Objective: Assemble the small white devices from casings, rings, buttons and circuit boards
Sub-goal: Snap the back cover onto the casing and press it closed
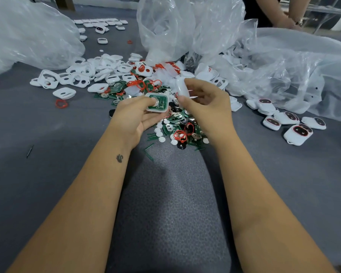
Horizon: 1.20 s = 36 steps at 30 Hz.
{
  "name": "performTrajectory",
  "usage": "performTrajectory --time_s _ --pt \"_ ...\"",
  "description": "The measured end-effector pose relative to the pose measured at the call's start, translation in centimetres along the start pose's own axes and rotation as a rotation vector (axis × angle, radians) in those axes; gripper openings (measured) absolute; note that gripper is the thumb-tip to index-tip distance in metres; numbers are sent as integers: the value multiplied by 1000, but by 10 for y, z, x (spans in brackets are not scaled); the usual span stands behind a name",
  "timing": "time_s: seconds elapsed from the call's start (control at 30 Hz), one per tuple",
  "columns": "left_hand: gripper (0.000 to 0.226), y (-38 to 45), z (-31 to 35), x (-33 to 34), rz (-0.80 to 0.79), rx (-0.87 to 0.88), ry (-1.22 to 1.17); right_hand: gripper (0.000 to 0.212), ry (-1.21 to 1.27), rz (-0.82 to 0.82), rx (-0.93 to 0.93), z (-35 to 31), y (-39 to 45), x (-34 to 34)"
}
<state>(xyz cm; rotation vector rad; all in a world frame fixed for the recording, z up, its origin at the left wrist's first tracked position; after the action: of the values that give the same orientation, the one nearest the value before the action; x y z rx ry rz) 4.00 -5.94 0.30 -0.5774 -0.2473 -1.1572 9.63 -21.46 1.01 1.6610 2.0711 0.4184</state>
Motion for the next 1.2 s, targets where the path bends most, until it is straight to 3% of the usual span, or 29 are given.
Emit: performTrajectory --time_s 0.2,0.5,0.67,0.83,1.03,1.2 --pt "7 1 1 -2 -1 7 49 40 -110 -167 -112 -3 -5 13" --pt "31 -2 2 3 -42 -87 -3 70 -211 -206 -159 -2 -8 18" --pt "20 -4 2 6 -54 -91 58 78 -255 -198 -162 -1 -7 17" --pt "16 -6 -3 4 -137 28 291 79 -314 -240 -218 -2 -9 18" --pt "13 -6 -2 7 -166 35 187 74 -246 -204 -203 -3 -7 15" --pt "29 -3 0 6 -150 -85 25 77 -235 -228 -209 -1 -6 10"
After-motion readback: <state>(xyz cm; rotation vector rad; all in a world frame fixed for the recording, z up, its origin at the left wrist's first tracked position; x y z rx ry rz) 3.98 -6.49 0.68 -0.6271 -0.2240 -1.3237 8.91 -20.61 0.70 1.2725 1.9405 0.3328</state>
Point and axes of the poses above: each hand's wrist, its own y-axis towards the middle knuckle, its own x-axis out of the palm, z = x × y, the point moved 1 cm from there along y, towards the middle knuckle, and after that the axes turned 8 degrees about -x, right-handed, at the moved point
